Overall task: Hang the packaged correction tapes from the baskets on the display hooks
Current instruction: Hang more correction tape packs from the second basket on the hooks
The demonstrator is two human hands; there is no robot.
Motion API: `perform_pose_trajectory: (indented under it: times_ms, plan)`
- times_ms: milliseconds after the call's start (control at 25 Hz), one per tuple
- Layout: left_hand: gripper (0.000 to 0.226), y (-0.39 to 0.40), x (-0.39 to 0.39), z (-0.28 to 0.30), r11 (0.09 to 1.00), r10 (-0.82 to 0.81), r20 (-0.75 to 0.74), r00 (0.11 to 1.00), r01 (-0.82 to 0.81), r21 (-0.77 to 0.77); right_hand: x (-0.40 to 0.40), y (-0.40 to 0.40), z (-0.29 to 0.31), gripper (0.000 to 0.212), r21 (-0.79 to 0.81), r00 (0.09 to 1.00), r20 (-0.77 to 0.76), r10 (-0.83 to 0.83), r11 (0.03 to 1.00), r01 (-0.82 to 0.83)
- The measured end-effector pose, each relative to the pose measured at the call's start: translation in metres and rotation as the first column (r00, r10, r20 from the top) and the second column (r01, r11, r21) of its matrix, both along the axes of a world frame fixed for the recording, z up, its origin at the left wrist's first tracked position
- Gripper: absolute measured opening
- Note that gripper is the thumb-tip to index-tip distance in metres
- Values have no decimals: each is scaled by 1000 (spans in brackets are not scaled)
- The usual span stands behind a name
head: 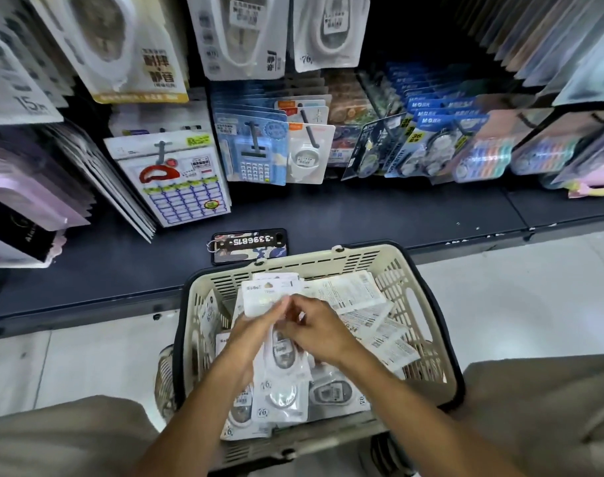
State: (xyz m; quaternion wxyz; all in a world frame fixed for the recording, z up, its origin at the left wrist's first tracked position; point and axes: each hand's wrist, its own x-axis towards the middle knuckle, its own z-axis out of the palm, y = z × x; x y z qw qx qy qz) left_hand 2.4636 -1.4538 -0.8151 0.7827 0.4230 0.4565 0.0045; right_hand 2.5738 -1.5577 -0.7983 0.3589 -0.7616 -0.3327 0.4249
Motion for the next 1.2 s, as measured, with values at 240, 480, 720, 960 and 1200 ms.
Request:
perform_pose_trajectory:
  times_ms: [240, 480, 720, 960, 1200]
  plan:
    - [36, 2, -4, -7, 993, 87, -103, 991, -77, 93, 91, -66, -8, 71, -507, 665, 528, 529, 824, -253]
    - [36, -1, 1, 0, 987, 90, -99, 991, -75, 143, 100, -83, -2, 16, -61, 829, 548, 111, 994, -93]
    - [58, -5, 5, 6, 1000, -9, -70, 998, 9, -14, 60, -36, 49, 18, 123, 929, -203, -310, 933, 338]
    - [96, -5, 2, -1, 998, -22, -100, 995, 27, 56, 44, -37, 15, 25, -48, 985, 169, -41, 998, 50]
    - [53, 5, -3, -12, 986, 157, -222, 962, -138, 99, 91, -101, -20, 34, -418, 788, 473, 395, 887, -194]
